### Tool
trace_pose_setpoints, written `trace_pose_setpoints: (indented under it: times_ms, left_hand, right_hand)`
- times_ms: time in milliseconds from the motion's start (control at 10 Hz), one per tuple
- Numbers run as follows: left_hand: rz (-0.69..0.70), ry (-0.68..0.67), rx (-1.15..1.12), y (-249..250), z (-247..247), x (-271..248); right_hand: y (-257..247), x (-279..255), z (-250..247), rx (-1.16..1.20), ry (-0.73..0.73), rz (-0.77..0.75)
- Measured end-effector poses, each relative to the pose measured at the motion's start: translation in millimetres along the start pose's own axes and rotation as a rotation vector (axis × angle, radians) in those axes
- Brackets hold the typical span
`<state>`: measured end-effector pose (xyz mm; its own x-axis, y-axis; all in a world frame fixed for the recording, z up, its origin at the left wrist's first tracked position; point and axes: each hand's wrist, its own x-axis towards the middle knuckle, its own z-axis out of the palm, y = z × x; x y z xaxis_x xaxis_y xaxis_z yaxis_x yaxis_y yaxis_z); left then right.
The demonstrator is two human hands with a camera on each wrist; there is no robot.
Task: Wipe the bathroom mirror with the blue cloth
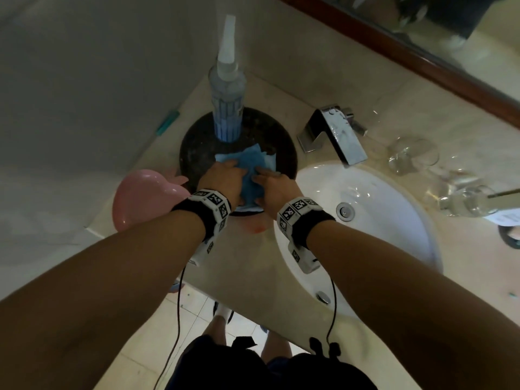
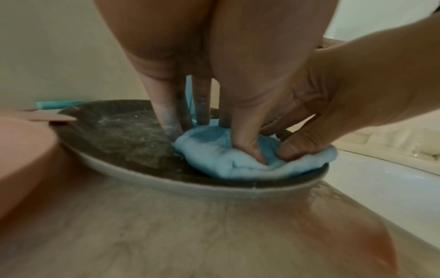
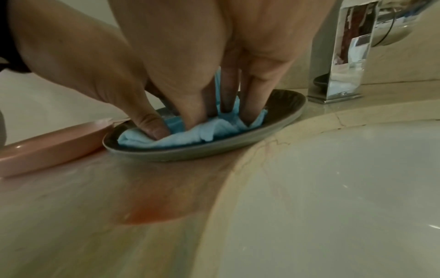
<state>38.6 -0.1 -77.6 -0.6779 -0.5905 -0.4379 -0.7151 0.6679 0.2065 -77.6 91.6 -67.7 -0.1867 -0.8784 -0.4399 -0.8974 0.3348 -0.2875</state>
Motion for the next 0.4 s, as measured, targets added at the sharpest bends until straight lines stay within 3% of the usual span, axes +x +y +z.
trace_pose_setpoints:
  times_ms: [300,400]
  left_hand:
    - [0.02,-0.011,0.027,2,7,-5]
    - [0.047,0.017,0.01,9,1,-13]
  right_hand:
    - [-3,-7,11,0.065,0.055,0.036]
    - [-5,-26,-1,0.114,0.144,0.086]
